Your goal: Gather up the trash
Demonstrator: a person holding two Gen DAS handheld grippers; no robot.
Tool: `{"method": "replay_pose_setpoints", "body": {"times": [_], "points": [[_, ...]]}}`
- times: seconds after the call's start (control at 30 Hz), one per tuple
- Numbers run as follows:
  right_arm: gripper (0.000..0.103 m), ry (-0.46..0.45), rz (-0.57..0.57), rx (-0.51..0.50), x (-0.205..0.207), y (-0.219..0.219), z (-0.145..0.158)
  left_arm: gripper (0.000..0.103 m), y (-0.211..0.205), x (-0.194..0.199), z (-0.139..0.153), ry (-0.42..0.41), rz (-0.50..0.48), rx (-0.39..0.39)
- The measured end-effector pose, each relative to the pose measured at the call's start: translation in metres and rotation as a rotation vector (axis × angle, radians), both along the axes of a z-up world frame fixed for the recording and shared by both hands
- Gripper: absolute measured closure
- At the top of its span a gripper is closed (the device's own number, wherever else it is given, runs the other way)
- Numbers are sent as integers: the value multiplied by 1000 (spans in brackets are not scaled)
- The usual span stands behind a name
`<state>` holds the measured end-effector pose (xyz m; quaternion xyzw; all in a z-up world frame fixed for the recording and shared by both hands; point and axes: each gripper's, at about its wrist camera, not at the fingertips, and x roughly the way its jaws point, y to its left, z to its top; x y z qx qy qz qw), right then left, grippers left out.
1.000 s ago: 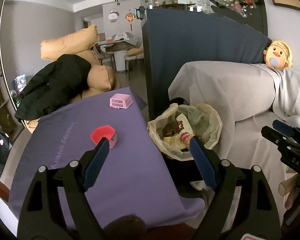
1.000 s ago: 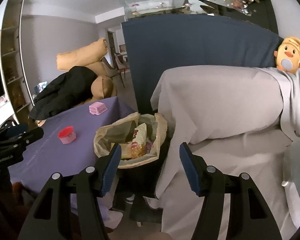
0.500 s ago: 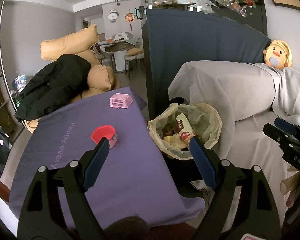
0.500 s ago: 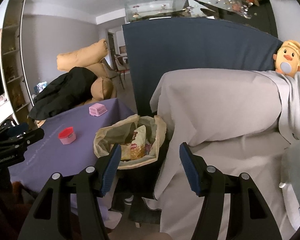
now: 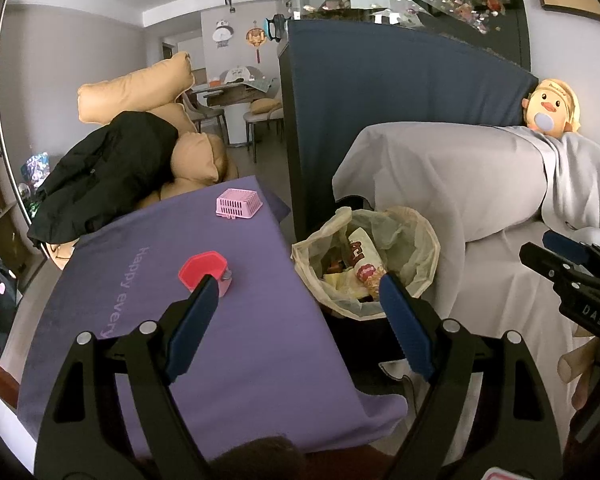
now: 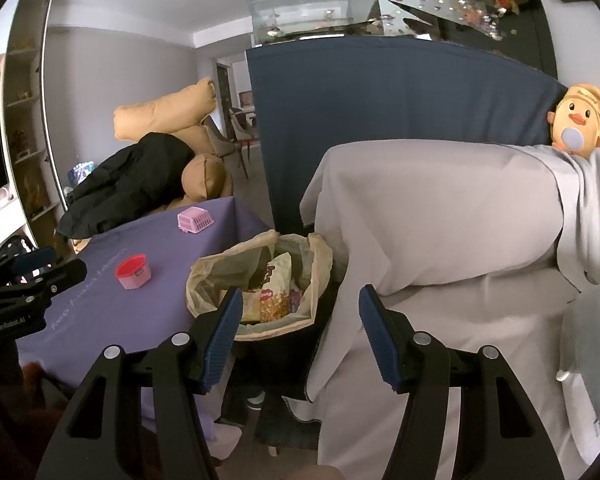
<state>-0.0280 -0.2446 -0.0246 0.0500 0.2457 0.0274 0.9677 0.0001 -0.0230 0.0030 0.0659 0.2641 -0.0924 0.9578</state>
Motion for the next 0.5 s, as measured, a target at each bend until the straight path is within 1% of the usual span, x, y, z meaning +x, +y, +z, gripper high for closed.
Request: {"method": "replay_pose_setpoints", "body": {"times": [0.5], "points": [[46,1,3,-2,1,0,1,25,0,1,1,5,0,2]]}}
